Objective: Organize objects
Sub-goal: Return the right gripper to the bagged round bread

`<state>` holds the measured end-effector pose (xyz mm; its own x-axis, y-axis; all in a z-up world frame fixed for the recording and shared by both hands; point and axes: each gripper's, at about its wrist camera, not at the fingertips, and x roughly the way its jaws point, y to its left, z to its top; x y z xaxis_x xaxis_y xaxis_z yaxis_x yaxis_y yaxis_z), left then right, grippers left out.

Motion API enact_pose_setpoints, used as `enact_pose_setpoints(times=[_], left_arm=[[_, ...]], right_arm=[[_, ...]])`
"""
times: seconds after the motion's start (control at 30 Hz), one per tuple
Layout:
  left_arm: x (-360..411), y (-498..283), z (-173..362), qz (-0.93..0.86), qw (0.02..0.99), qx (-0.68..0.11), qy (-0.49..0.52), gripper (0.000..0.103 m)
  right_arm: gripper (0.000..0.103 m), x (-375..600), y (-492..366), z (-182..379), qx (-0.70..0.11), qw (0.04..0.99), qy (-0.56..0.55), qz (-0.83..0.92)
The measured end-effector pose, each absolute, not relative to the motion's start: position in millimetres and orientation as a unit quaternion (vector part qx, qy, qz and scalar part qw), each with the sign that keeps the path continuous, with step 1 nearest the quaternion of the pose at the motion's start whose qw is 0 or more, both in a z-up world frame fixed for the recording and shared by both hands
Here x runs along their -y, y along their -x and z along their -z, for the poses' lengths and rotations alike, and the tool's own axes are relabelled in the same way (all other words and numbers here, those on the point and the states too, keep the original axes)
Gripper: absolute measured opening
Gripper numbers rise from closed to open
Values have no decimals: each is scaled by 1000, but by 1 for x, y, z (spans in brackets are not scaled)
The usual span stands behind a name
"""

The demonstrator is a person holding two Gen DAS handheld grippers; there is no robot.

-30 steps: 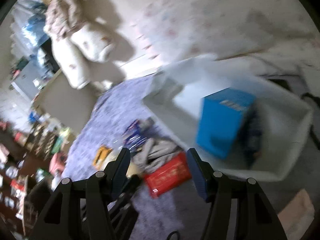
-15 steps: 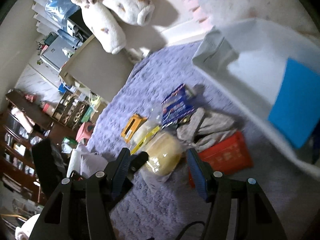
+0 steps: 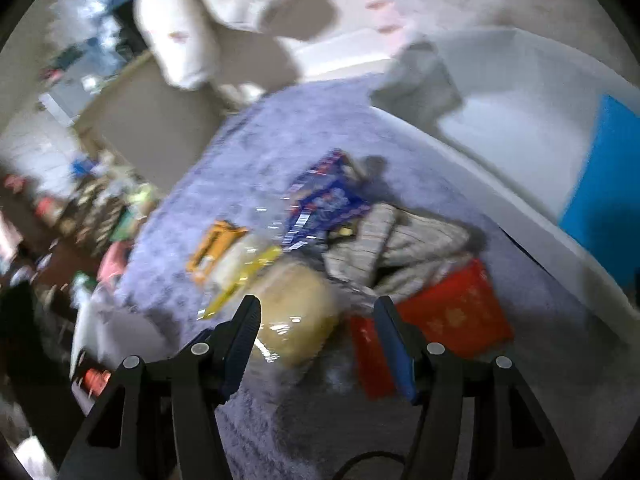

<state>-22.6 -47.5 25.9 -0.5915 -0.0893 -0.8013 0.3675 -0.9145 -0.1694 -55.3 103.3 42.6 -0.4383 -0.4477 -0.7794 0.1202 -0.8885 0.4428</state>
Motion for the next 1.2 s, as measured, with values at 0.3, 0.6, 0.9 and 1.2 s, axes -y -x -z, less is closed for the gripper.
enact_pose_setpoints(times=[0.3,0.6,0.9,1.2], left_arm=[[63,16,-23,877,120,-186,-426,22],[71,15,-20,872,128,-198,-428,22],[52,15,-29,881,72,-166,-438,22],[70,18,-16,846,92,-226,-473,22]], right_arm=[[58,-93,12,-82,165,38,-451,877],[58,-78,70,-96,187,157,-453,857],[58,-77,66,-60,141,164,-524,824],[58,-76,77,-17,193,263,-569,754]])
